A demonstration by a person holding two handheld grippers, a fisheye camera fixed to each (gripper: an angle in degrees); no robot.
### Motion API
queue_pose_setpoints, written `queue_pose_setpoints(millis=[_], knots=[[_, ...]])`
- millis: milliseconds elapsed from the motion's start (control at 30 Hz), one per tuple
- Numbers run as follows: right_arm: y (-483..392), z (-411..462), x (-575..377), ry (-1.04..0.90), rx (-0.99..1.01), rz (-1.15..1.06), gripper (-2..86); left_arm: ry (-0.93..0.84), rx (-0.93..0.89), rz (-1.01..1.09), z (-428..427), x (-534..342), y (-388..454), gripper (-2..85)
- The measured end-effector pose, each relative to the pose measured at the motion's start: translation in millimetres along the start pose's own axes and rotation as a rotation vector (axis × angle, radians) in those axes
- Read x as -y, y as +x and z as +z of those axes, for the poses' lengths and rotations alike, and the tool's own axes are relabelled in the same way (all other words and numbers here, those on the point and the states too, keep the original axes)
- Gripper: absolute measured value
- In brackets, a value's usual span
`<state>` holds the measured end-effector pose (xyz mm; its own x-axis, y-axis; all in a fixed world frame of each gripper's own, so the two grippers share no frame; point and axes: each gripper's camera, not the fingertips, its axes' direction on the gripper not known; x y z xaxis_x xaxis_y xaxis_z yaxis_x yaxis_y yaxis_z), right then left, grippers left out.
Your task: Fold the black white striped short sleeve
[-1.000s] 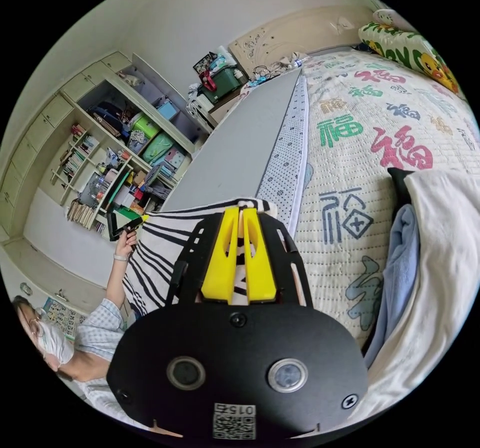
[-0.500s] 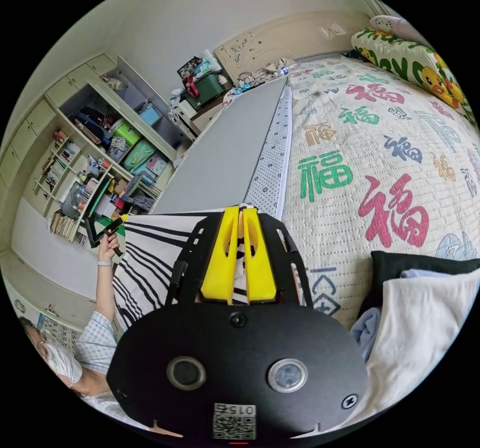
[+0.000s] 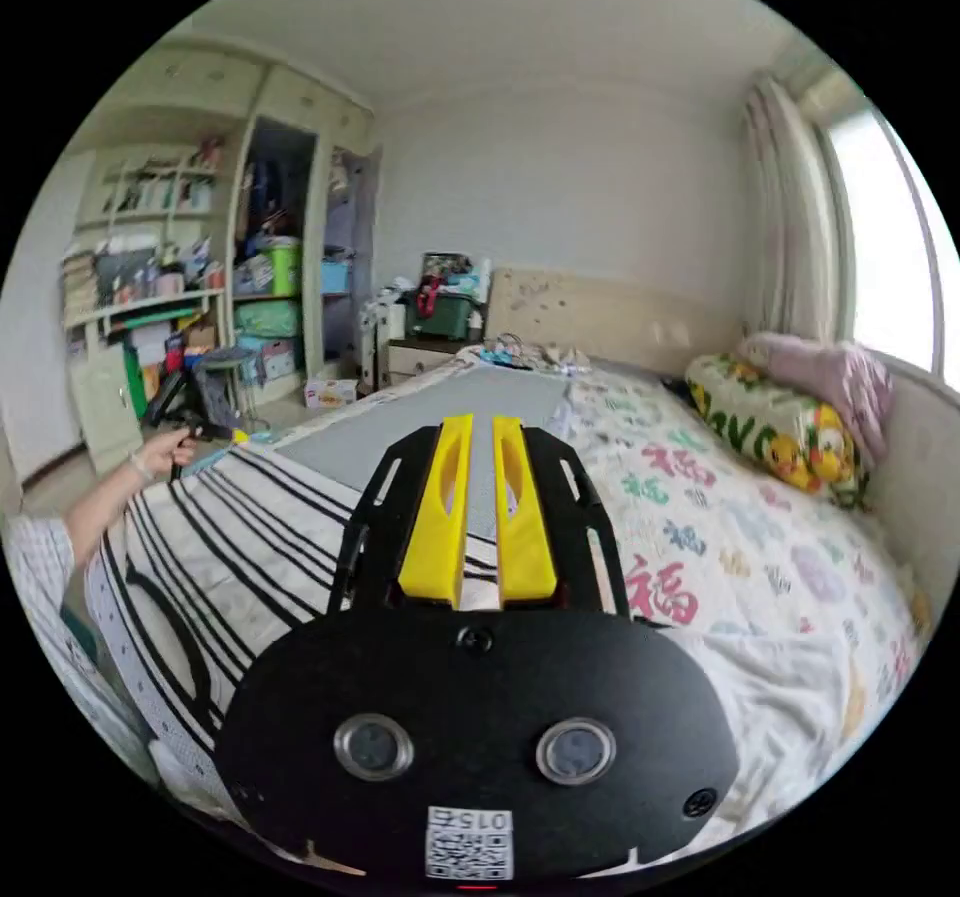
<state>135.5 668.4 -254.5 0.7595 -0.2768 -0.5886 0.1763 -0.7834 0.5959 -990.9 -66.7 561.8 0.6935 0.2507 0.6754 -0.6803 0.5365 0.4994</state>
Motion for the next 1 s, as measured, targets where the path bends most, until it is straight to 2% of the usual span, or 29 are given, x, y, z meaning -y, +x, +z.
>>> queue_pose_setpoints(millis=[200,400,600,667,833,1000], knots=[[-241.3,37.3,-6.3,-0.197,0.418,-0.401,9.4,0.004,-0.101,-0.043,4.3,-2.1,-34.5,7.9],[-394.5,89.0,-50.3,-0.374,0.551,-0.529,11.1,-0.036,-0.196,-0.061,5.8,2.9,-56.6,7.6],[-450.4,141.5,-86.1,-0.453,0.458,-0.509,7.4,-0.114,-0.160,-0.027,16.4,26.1,-50.1,6.1],[-457.8,151.7,-96.7,-0.473,0.432,-0.499,3.1,-0.123,-0.153,-0.022,14.7,32.5,-48.8,4.9],[-463.9,141.7,-116.2,-0.435,0.460,-0.508,-0.6,0.010,-0.163,0.045,-35.0,43.9,-36.0,0.2],[-489.2,152.0,-144.4,-0.454,0.458,-0.566,-0.7,-0.114,0.025,0.129,-34.9,72.6,-2.8,-0.1]])
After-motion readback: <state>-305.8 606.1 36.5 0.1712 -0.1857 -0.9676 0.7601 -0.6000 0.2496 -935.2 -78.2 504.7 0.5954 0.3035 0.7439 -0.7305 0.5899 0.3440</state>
